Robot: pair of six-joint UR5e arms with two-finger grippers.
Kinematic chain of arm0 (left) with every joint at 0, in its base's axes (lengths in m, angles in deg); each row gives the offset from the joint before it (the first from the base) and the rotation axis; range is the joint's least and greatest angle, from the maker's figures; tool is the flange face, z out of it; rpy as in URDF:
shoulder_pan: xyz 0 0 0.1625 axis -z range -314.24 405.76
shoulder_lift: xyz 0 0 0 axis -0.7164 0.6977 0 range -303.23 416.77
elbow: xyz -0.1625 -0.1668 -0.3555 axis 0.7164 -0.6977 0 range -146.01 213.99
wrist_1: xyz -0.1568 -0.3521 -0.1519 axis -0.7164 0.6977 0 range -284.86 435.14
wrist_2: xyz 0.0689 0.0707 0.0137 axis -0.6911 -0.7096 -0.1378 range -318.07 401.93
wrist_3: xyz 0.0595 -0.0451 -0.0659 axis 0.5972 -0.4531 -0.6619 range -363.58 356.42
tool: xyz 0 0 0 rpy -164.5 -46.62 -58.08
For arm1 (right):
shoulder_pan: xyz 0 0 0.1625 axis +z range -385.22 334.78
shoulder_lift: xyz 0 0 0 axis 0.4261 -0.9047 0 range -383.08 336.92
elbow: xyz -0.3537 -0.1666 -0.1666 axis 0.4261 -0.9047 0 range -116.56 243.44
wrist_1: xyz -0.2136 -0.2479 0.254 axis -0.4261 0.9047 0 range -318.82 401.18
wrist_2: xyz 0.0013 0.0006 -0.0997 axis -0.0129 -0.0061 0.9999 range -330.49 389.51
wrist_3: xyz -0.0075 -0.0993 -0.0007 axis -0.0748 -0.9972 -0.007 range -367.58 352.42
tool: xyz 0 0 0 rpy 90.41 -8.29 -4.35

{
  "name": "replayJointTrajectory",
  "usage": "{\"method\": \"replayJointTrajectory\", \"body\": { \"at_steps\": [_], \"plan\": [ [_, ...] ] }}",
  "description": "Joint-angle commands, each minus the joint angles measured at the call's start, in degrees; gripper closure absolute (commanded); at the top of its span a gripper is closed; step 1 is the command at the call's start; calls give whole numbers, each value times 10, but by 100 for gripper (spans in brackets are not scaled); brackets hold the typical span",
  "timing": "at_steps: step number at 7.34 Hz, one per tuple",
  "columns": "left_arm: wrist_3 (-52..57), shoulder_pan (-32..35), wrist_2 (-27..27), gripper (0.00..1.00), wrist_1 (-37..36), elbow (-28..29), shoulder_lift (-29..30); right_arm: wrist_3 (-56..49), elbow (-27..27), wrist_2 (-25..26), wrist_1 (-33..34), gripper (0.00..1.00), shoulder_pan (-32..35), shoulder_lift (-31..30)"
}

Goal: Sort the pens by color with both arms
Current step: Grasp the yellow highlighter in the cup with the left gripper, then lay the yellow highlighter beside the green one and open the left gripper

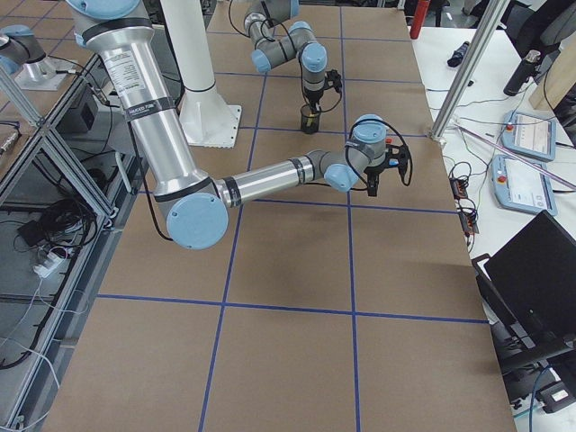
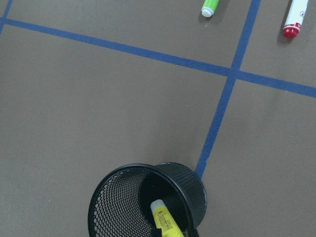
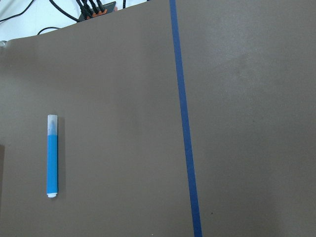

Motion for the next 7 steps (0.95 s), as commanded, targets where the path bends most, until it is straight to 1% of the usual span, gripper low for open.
{"method": "replayJointTrajectory", "body": {
  "at_steps": [1,3,4,5,6,7],
  "plan": [
    [1,33,-1,100,-36,-79,-10,1,0,1,0,0,-2,2],
    [36,64,0,100,-81,-177,-33,1,0,1,-1,0,-4,2],
    [38,80,0,100,-79,-249,-66,1,1,2,-1,0,-4,4],
    [39,98,-1,100,-75,-309,-95,1,2,2,-1,0,-4,9],
    [39,122,-4,100,-40,-325,-111,1,4,6,-1,0,-4,11],
    [39,148,-5,100,41,-324,-140,1,5,23,-1,0,-4,19]
  ]
}}
